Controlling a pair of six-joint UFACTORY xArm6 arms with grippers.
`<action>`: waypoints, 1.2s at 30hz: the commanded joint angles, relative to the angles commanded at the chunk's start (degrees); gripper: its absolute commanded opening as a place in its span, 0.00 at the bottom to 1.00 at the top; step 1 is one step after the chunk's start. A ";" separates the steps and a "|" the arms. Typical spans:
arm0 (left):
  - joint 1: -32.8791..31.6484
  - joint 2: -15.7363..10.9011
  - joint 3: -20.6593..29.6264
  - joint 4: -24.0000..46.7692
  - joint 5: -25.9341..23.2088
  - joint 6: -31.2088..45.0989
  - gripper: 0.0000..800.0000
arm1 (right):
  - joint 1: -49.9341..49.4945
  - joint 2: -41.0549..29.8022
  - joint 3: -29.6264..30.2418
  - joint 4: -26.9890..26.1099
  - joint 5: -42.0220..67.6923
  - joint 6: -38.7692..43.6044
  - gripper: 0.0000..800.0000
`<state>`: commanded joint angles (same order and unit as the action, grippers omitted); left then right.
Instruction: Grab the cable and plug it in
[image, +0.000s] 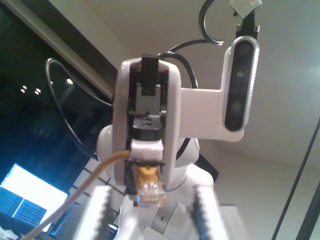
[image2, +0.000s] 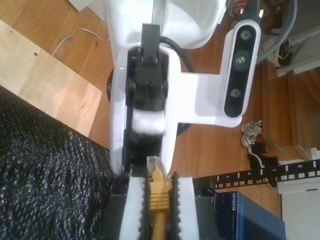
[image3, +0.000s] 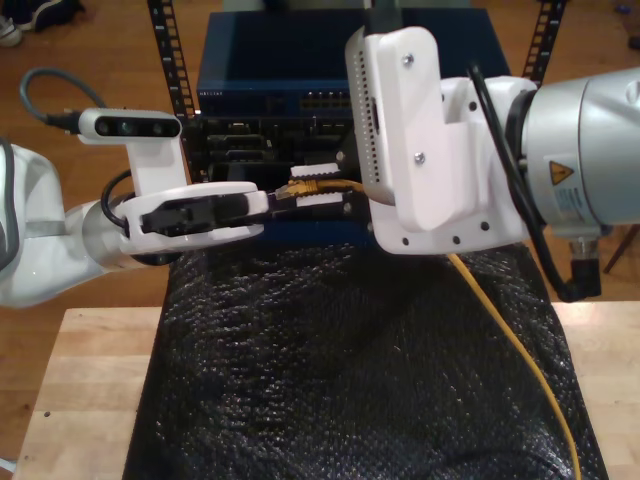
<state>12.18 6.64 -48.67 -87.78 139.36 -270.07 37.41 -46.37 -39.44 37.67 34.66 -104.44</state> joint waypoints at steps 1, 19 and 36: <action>0.00 0.09 0.00 0.00 0.00 0.09 0.60 | 0.00 0.00 -0.09 0.00 0.00 0.00 0.00; 1.05 -0.53 -0.70 0.00 -8.35 0.35 0.99 | -1.05 3.16 -2.02 0.26 0.00 2.55 0.00; 8.88 -2.64 -5.89 4.84 -17.23 1.49 0.99 | -14.95 5.01 -2.64 -0.26 4.75 8.18 0.00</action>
<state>21.05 4.00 -54.56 -82.95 122.13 -268.57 22.46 -41.36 -42.08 37.41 39.41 -96.26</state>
